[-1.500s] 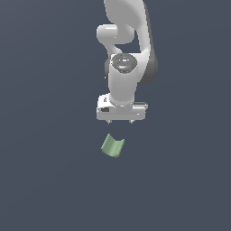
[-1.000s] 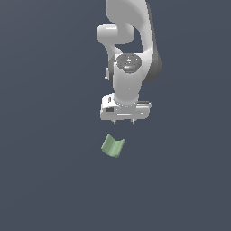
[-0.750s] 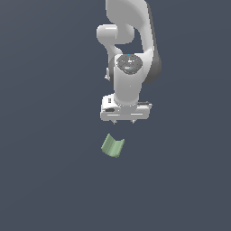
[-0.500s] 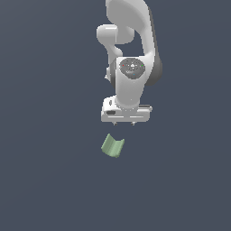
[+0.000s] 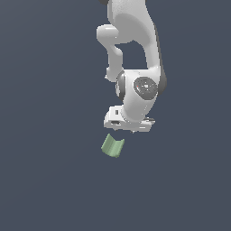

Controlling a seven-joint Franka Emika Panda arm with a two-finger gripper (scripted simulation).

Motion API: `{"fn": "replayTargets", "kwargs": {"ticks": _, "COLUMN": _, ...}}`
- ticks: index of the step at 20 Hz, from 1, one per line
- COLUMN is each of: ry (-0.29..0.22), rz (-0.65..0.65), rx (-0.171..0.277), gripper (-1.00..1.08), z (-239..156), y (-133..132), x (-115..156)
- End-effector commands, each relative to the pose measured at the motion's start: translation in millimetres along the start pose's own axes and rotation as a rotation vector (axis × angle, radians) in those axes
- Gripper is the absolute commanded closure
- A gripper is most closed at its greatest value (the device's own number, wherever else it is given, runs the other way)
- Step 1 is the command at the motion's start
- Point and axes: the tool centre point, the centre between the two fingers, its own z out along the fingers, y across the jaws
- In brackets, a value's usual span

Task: Pick up the object and move it to a goal position.

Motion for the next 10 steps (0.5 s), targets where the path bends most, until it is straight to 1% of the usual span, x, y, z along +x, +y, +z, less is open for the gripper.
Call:
{"fn": "replayTargets", "kwargs": {"ticks": 1, "ry": -0.018, "rz": 0.028, "rx": -0.054, "gripper": -0.6, "z": 11, "y": -3, "x": 7}}
{"fn": "replayTargets", "kwargs": {"ticks": 5, "ry": -0.038, "rz": 0.077, "rx": -0.154, "gripper": -0.6, "z": 28, "y": -6, "x": 18}}
{"fn": "replayTargets", "kwargs": {"ticks": 10, "ry": -0.041, "rz": 0.131, "rx": -0.269, "gripper": -0.6, "z": 45, "y": -10, "x": 28}}
